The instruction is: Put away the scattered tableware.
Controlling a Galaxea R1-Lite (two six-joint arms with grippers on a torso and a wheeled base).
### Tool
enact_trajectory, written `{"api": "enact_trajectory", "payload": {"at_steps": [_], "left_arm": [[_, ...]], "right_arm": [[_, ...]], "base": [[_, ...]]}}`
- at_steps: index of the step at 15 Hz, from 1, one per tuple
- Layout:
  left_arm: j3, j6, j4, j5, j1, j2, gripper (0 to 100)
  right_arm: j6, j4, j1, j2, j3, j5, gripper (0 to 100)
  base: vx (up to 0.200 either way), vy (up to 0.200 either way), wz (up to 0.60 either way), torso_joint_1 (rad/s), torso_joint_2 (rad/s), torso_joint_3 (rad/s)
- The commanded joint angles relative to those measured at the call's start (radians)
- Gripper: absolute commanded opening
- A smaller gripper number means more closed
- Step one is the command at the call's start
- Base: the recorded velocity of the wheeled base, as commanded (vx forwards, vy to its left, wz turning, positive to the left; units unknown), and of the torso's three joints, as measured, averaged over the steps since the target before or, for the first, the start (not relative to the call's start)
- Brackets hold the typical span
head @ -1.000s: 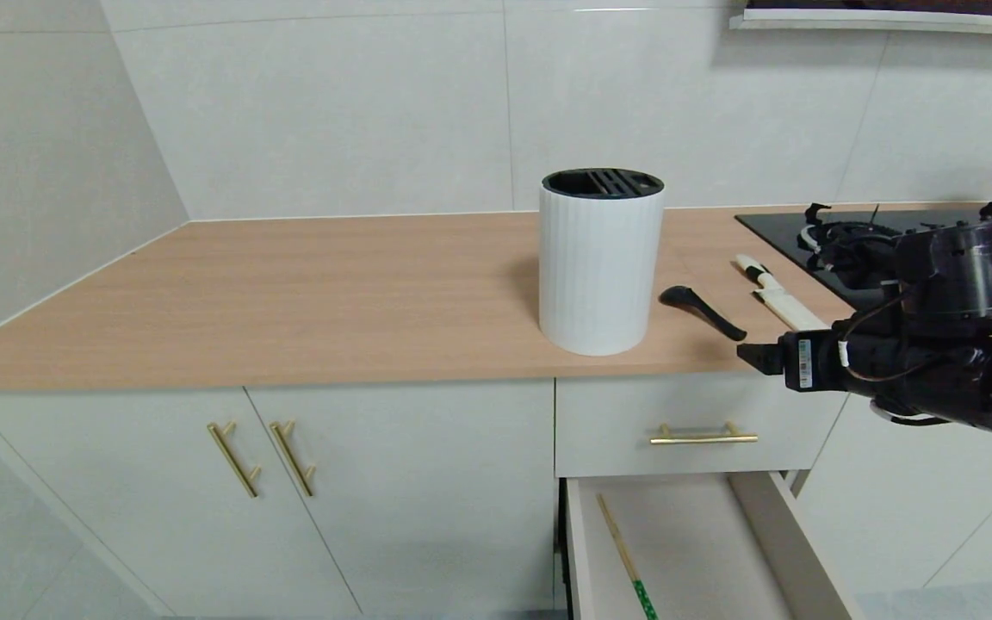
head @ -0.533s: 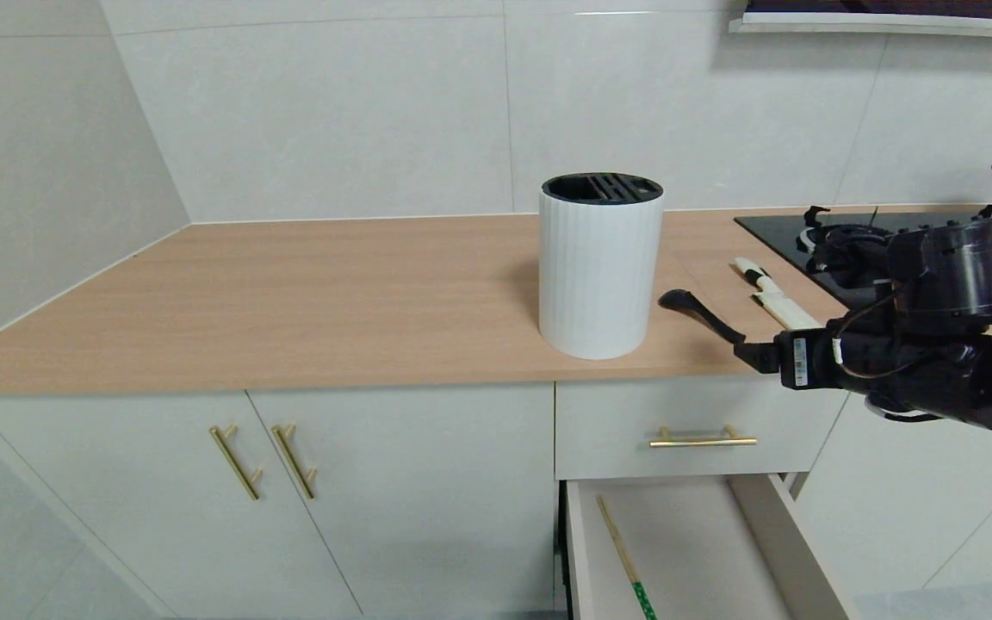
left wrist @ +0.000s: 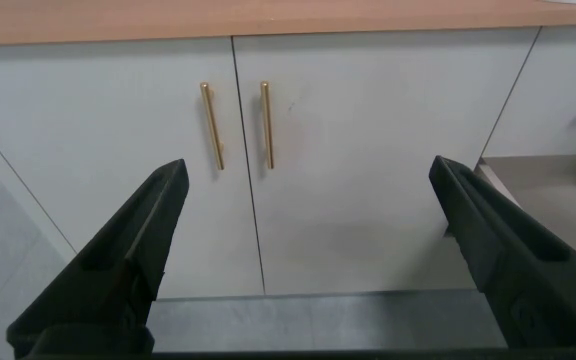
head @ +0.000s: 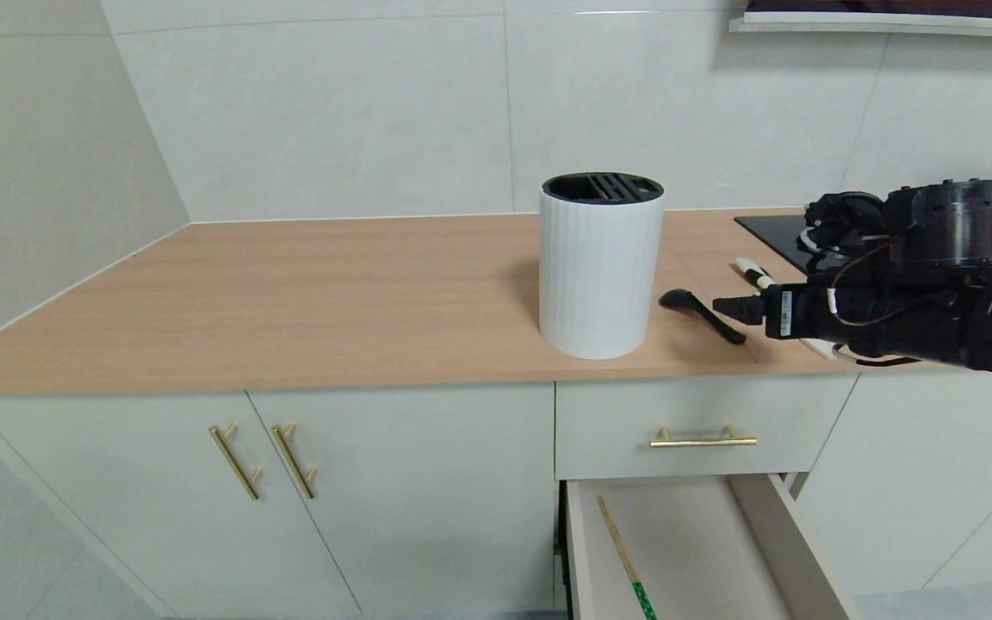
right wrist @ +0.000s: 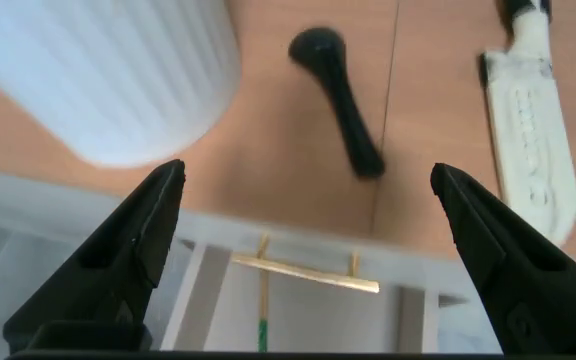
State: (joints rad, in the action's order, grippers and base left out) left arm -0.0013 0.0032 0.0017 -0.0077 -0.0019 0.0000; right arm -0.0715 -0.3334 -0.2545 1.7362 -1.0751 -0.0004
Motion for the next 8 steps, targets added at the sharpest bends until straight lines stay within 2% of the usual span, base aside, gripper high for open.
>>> {"api": "enact_trajectory", "payload": {"at_steps": [1, 5, 8], "left_arm": [[0.001, 0.000, 0.000, 0.000, 0.000, 0.002, 100], [0.001, 0.000, 0.000, 0.000, 0.000, 0.002, 100], [0.000, 0.000, 0.000, 0.000, 0.000, 0.002, 100]], "right_arm": [[0.001, -0.059, 0.031, 0.086, -0.005, 0.008, 100], [0.035, -0.263, 0.035, 0.249, -0.005, -0.009, 100], [0.039, -0.280, 0.035, 0.298, -0.017, -0.026, 100]], "base": [[0.000, 0.000, 0.00, 0.000, 0.00, 0.000], [0.000, 0.000, 0.00, 0.000, 0.00, 0.000], [0.000, 0.000, 0.00, 0.000, 0.00, 0.000]]}}
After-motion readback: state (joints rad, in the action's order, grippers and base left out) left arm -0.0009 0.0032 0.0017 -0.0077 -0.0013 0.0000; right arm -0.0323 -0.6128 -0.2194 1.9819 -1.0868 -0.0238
